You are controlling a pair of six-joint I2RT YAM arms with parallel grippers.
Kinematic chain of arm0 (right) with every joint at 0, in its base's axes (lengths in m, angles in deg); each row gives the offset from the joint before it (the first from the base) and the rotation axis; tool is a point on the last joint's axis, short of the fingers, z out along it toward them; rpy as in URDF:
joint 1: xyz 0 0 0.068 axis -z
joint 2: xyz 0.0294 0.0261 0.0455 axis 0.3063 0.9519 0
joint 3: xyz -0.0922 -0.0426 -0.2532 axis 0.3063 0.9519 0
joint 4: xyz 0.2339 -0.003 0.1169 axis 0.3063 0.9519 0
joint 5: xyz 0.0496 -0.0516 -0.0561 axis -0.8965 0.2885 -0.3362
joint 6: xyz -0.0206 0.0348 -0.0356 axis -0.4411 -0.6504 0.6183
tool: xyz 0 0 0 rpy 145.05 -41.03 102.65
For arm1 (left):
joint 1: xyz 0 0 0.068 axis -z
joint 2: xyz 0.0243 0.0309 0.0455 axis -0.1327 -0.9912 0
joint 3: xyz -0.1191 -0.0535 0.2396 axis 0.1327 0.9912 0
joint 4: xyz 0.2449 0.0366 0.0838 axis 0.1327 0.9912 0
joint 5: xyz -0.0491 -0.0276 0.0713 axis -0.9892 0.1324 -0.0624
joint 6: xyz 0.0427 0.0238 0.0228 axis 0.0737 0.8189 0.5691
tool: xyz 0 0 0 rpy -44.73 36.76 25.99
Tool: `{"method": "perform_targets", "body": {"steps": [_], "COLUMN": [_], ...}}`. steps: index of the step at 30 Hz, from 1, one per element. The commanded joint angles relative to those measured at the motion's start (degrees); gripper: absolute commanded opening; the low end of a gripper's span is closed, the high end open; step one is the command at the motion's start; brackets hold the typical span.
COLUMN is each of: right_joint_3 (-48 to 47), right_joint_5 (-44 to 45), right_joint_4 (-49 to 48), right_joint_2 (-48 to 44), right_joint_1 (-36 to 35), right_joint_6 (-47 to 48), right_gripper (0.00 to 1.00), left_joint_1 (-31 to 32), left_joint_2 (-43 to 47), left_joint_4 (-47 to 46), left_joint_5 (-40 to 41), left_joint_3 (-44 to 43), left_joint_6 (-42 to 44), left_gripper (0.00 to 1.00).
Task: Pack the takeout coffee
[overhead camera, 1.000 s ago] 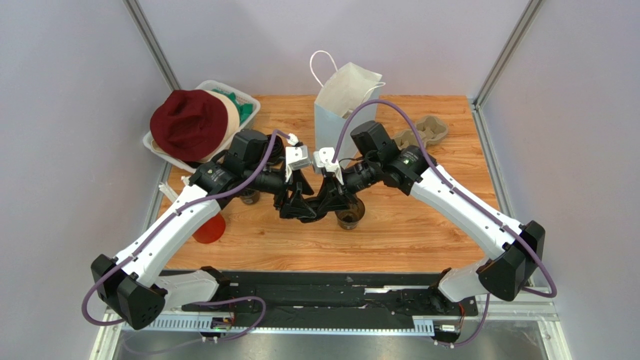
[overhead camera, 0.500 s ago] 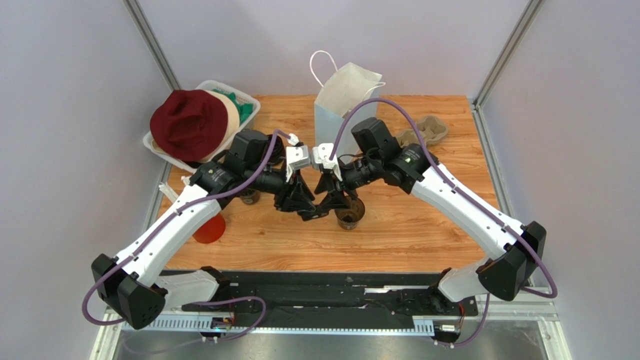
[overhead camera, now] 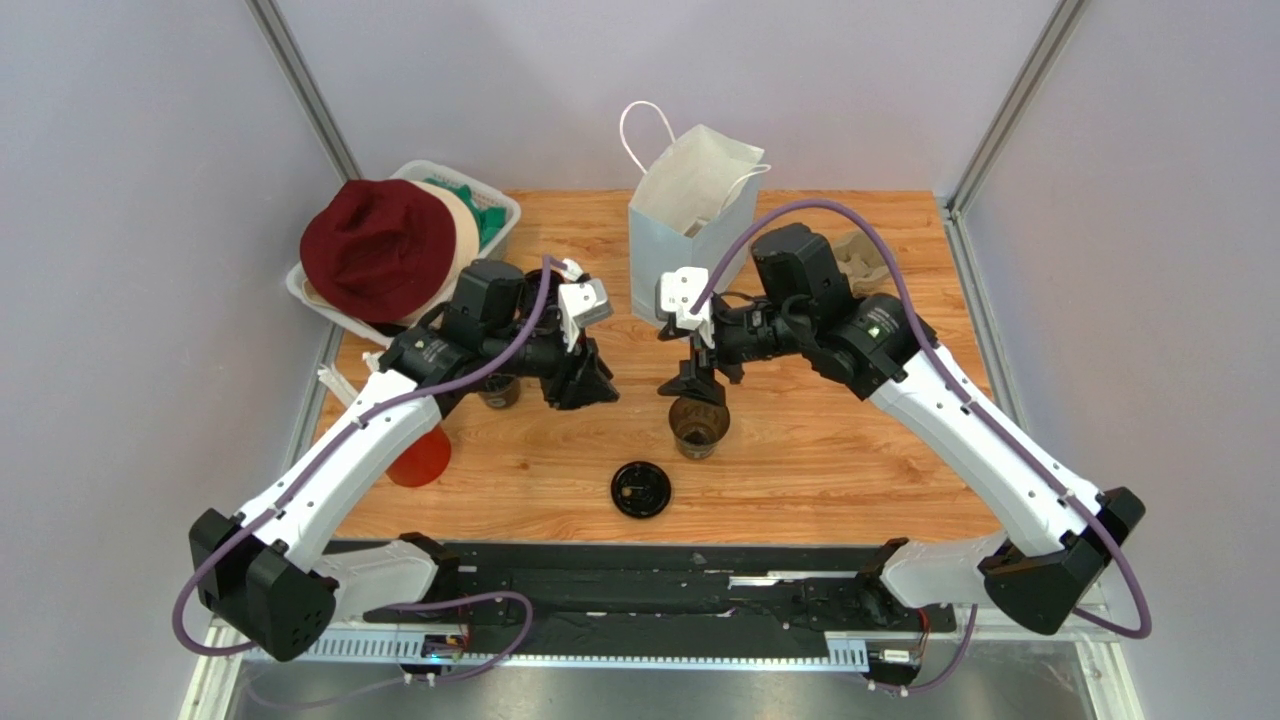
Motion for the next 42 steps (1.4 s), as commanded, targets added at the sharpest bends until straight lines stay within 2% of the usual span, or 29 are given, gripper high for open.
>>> {"method": "perform_targets", "body": {"steps": [1, 4, 9, 11, 16, 19, 22, 31, 33, 36, 38, 41, 42], "right_joint_3": [2.2, 3.3, 5.6, 5.9, 7.1, 8.2, 9.3, 10.1, 10.3, 10.8, 11.1, 11.8, 11.9], "right_joint_5": [2.2, 2.4, 5.3, 5.7, 6.3, 4.9, 3.4, 2.4, 2.3, 2.8, 2.8, 2.4, 2.3], "right_joint_4": [-0.8, -0.9, -0.1, 0.8, 1.9, 1.8, 0.8, -1.2, -1.5, -1.7, -1.7, -2.5, -2.8], "right_joint_2": [-3.4, -6.1, -9.4, -10.3, -12.9, -13.8, -14.5, -15.3, -15.7, -16.5, -16.8, -17.1, -17.1], "right_joint_1": [1.2, 2.6, 3.6, 4.2, 6.4, 8.5, 10.1, 11.0, 11.3, 12.0, 12.7, 13.8, 14.2], "right_joint_6": [1.1, 1.8, 4.1, 5.1, 6.2, 6.1, 5.0, 3.9, 3.9, 4.0, 4.1, 3.8, 3.7], "right_gripper": [0.69, 0.69, 0.70, 0.70, 0.70, 0.70, 0.70, 0.69, 0.69, 0.69, 0.69, 0.68, 0.68], "left_joint_1": [1.6, 3.3, 7.1, 9.6, 19.3, 21.0, 20.9, 20.9, 20.9, 20.9, 21.0, 24.5, 27.5], "left_joint_2": [0.0, -1.9, -1.4, -0.3, -0.7, -3.1, -8.0, -16.9, -15.9, -9.9, -5.4, -3.2, -3.4], "left_joint_4": [1.9, 3.7, 3.0, 2.4, 0.6, -4.0, -4.9, -5.0, -5.8, -8.9, -7.6, -3.1, -2.5], "left_joint_5": [2.4, 5.4, 9.0, 10.4, 21.8, 27.9, 32.8, 27.2, 25.6, 23.1, 20.0, 22.2, 23.6], "left_joint_3": [1.5, 2.5, 5.7, 7.6, 11.0, 12.2, 9.2, 6.4, 7.5, 11.8, 13.1, 13.5, 13.8], "left_joint_6": [8.7, 12.0, 19.5, 24.7, 34.0, 35.2, 31.6, 30.8, 30.7, 31.0, 32.1, 34.4, 34.6], "left_gripper": [0.48, 0.52, 0.65, 0.71, 0.75, 0.77, 0.78, 0.77, 0.75, 0.75, 0.75, 0.74, 0.73]}}
